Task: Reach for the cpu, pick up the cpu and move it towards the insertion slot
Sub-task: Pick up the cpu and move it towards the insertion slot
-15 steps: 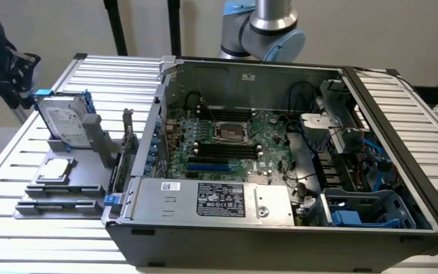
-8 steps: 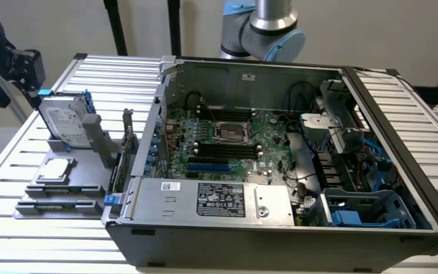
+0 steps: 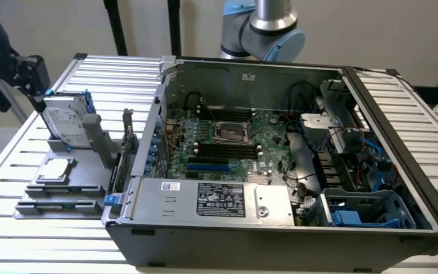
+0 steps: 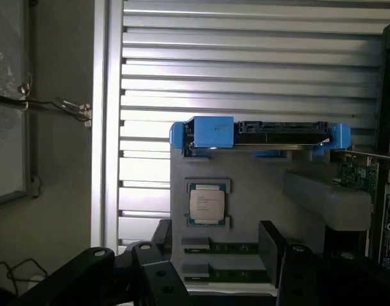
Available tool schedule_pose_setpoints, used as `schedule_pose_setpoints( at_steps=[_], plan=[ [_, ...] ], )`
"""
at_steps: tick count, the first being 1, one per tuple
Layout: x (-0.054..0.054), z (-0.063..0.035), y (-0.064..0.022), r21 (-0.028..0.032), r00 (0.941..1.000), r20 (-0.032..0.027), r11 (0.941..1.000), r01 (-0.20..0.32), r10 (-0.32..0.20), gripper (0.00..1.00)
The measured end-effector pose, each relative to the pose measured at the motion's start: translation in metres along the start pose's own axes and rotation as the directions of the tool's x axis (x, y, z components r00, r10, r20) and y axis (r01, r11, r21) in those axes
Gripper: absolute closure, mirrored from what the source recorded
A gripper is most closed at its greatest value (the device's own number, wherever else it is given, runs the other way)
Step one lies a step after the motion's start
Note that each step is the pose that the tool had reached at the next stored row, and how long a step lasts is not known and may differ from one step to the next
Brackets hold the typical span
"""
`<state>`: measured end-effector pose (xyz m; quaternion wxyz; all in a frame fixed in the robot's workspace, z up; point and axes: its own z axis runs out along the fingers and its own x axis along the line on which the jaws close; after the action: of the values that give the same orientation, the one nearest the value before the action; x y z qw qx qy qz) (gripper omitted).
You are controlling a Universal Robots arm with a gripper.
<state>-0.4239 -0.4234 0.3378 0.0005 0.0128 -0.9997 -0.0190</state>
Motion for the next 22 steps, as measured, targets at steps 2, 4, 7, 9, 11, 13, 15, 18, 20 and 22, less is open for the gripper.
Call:
schedule_pose_setpoints(
  at_steps=[2,4,7,9,11,13,15,18,20,22],
  plan=[
    [0.0,0.0037,-0.0004,-0.0001,1.0,0.0001,1.0,0.0,0.0,0.35],
    [0.0,0.0073,-0.0006,-0.0001,1.0,0.0001,1.0,0.0,0.0,0.35],
    [0.0,0.0127,-0.0009,0.0,1.0,0.0001,1.0,0.0,0.0,0.35],
    [0.0,0.0164,-0.001,0.0,1.0,0.0001,1.0,0.0,0.0,0.35],
    [0.0,0.0201,-0.0011,-0.0001,1.0,0.0002,1.0,0.0,0.0,0.35],
    [0.0,0.0236,-0.0013,0.0,1.0,0.0,1.0,0.0,0.0,0.35],
    [0.0,0.0273,-0.0014,-0.0001,1.0,0.0001,1.0,0.0,0.0,0.35],
    [0.0,0.0327,-0.0016,0.0,1.0,0.0001,1.0,0.0,0.0,0.35],
    [0.0,0.0363,-0.0018,0.0,1.0,0.0,1.0,0.0,0.0,0.35],
    [0.0,0.0399,-0.0019,-0.0001,1.0,0.0,1.0,0.0,0.0,0.35]
  ],
)
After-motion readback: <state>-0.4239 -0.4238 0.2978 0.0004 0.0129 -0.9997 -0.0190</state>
